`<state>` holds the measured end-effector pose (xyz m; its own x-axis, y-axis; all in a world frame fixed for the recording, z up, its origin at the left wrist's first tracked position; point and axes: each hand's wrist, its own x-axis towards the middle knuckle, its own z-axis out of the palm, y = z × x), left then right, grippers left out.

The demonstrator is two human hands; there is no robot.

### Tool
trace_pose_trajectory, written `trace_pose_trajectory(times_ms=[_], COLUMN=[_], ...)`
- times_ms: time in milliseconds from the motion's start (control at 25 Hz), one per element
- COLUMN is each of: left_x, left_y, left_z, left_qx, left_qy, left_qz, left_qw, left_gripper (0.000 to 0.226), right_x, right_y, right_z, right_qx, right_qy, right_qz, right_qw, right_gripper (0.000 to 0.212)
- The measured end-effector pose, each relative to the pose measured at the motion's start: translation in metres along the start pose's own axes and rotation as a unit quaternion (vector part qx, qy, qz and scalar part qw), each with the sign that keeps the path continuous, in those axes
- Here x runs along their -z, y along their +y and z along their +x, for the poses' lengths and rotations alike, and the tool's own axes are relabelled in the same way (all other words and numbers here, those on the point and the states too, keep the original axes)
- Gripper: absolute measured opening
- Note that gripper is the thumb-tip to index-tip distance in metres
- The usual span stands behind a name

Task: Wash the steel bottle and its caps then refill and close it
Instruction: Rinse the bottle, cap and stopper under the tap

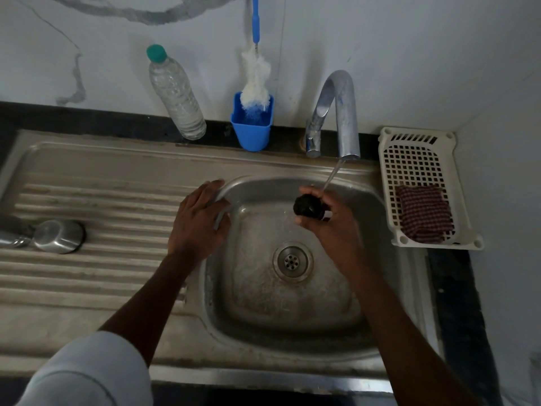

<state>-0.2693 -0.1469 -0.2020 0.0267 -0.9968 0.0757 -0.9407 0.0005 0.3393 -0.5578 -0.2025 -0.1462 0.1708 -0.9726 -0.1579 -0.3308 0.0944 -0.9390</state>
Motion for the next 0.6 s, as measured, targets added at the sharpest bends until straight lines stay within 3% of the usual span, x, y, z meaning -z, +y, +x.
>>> trace_pose_trajectory(times_ms=[80,200,240,360,480,520,600], left_x=[0.001,0.001,0.001,0.002,0.003,0.003,0.004], left_y=[0.001,0.002,0.002,0.003,0.004,0.005,0.004], left_z=[0.000,-0.001,-0.001,-0.001,-0.001,-0.001,-0.001], left_qx=[0.004,0.008,0.010,0.018,0.011,0.013,0.019], left_qy=[-0.003,-0.010,-0.012,-0.015,-0.011,-0.012,-0.016], left_qz=[0.004,0.010,0.012,0.014,0.018,0.019,0.020], left_qw=[1.000,1.000,1.000,1.000,1.000,1.000,0.999], left_gripper=[0.037,0.035,0.034,0.040,0.049,0.049,0.047], right_x=[-0.001,-0.004,-0.005,-0.008,-0.003,-0.002,-0.001], right_y=[0.002,-0.001,-0.002,-0.010,0.000,0.003,0.007], right_z=[0.001,0.005,0.007,0.004,-0.004,-0.005,-0.002], right_qx=[0.007,-0.053,-0.070,-0.065,-0.035,-0.029,-0.037], right_qy=[0.017,0.034,0.031,0.016,0.019,0.026,0.031], right_qz=[0.028,0.297,0.341,0.219,0.068,0.078,0.203], right_qw=[0.999,0.953,0.937,0.973,0.997,0.996,0.978], right_gripper=[0.057,0.048,0.046,0.045,0.058,0.059,0.055])
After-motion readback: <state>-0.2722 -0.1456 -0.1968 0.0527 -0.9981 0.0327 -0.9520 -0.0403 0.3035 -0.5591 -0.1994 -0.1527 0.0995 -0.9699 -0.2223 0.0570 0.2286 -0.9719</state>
